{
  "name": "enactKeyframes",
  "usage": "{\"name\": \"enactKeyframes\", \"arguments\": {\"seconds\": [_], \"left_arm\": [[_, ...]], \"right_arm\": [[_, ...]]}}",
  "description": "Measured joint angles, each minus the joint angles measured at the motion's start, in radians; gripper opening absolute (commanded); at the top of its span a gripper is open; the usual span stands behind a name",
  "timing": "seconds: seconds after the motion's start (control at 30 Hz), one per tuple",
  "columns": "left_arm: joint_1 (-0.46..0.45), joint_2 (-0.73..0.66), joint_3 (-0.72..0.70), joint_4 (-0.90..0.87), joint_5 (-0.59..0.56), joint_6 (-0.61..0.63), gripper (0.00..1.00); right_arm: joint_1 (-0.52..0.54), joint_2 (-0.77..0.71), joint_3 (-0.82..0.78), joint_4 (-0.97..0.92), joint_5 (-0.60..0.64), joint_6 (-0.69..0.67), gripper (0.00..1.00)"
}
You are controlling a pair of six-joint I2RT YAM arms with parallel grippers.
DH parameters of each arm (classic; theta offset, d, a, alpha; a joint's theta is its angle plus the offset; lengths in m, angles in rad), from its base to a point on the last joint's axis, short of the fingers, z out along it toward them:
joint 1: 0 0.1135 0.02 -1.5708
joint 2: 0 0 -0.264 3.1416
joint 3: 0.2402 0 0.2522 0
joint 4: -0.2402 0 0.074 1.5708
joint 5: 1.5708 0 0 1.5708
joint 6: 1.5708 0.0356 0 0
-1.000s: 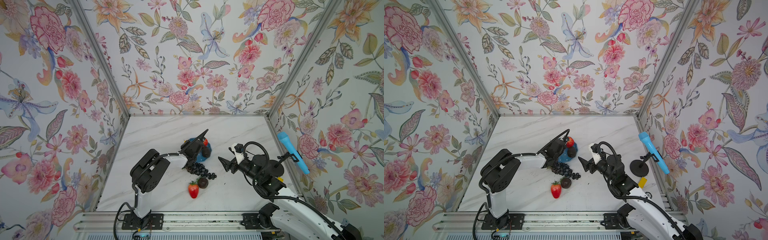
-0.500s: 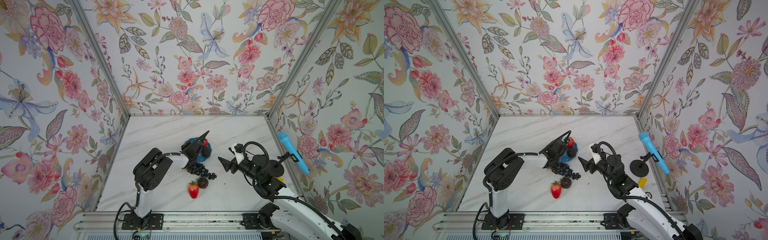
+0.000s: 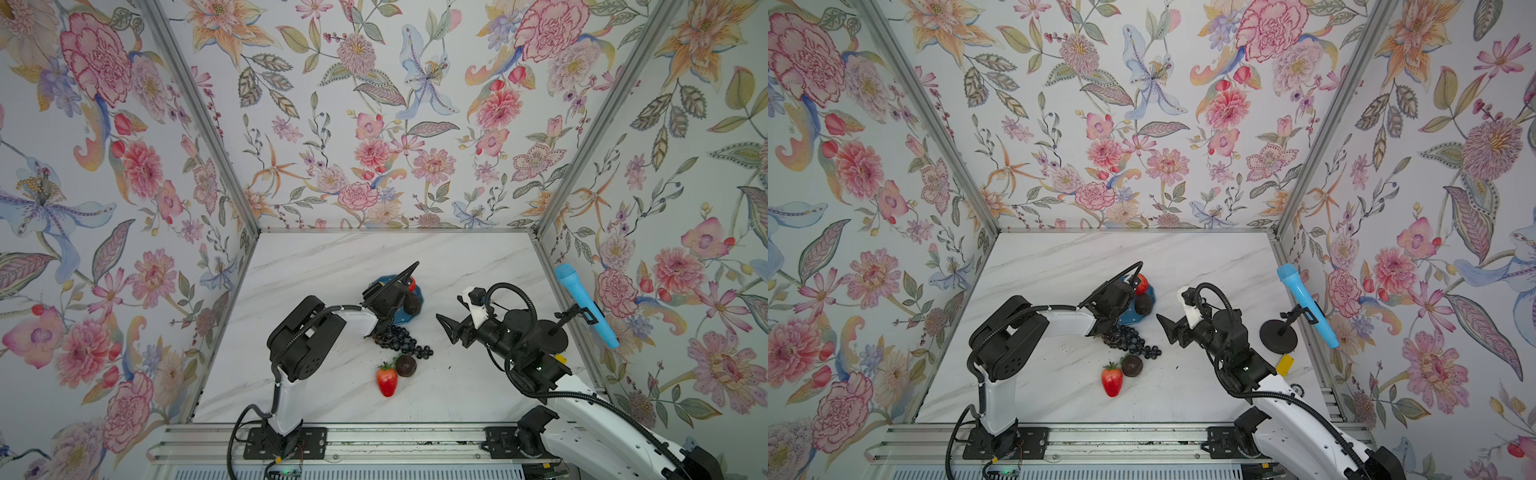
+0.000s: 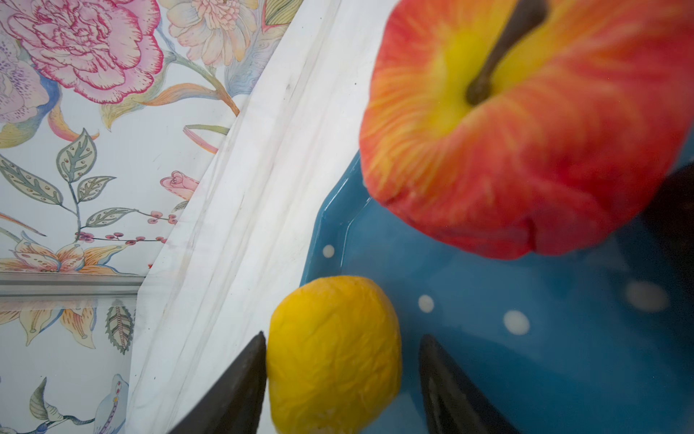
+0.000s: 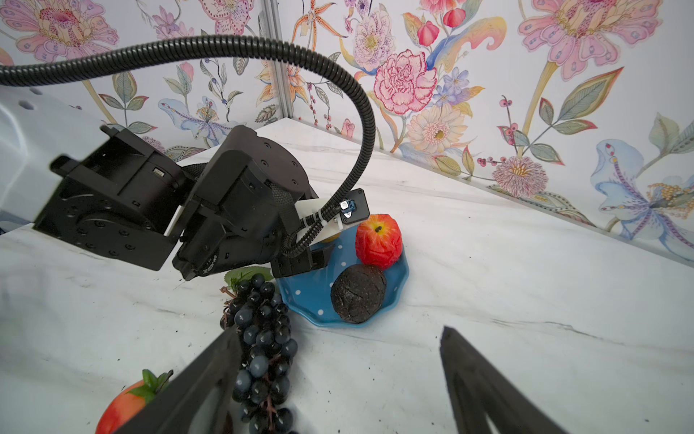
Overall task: Arrange fruit in a fruit bowl
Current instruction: Place the fruit in the fruit bowl, then move the fruit to the fruit bowl.
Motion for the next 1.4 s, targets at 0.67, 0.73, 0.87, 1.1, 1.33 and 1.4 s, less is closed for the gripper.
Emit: {"name": "enactKeyframes", "arguments": {"seconds": [0.67, 0.73, 0.87, 1.1, 1.33, 1.4], "left_arm": [[0.254, -0.359, -0.19, 0.043, 0.383, -0.433, 0.74], [0.277, -0.336, -0.186, 0.031, 0.404, -0.481, 0.74], [0.3, -0.28, -0.182, 0.013, 0.45, -0.544, 0.74], [0.304, -0.203, -0.172, -0.006, 0.506, -0.593, 0.75], [0.303, -0.167, -0.127, -0.005, 0.547, -0.605, 0.76], [0.301, -0.158, -0.11, -0.006, 0.55, -0.605, 0.76]], "right_arm": [[0.0, 0.013, 0.0, -0.007, 0.0, 0.012, 0.84], [0.0, 0.013, 0.0, -0.007, 0.0, 0.016, 0.84], [0.0, 0.013, 0.0, -0.01, 0.001, 0.019, 0.84], [0.002, 0.013, 0.0, -0.018, 0.004, 0.019, 0.85], [0.002, 0.018, 0.0, -0.018, 0.004, 0.019, 0.85], [0.002, 0.021, 0.0, -0.018, 0.004, 0.019, 0.84]]}}
